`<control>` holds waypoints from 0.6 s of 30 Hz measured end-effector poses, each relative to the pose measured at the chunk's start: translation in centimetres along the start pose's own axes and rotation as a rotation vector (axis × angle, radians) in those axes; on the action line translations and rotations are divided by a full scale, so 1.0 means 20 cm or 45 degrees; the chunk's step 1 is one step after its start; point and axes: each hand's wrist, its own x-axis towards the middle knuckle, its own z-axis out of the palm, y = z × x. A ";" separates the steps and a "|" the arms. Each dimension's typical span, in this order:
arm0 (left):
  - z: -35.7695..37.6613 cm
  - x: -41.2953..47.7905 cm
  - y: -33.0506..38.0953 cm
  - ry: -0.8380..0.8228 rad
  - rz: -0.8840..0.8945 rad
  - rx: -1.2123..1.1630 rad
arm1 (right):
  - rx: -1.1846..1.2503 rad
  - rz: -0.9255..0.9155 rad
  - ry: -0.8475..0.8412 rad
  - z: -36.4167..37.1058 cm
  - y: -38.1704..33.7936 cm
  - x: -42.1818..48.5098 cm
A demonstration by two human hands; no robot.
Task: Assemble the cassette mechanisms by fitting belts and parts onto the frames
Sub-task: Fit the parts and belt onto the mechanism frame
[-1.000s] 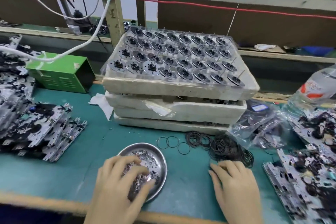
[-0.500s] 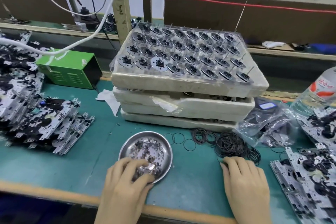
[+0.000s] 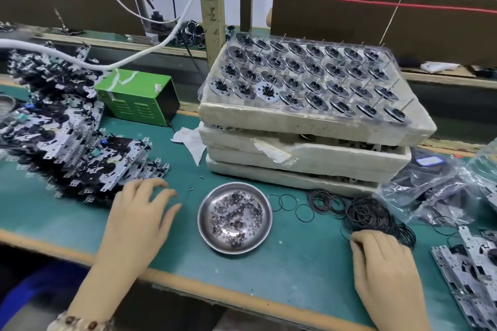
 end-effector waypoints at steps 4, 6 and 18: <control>0.06 0.11 -0.10 -0.156 0.074 0.527 | 0.184 0.089 -0.066 -0.02 -0.08 -0.01; 0.07 0.14 -0.14 -0.242 0.095 0.689 | 0.207 0.103 -0.094 -0.03 -0.09 0.00; 0.09 0.22 -0.22 -0.224 0.211 0.773 | 0.274 0.183 -0.118 -0.03 -0.10 0.01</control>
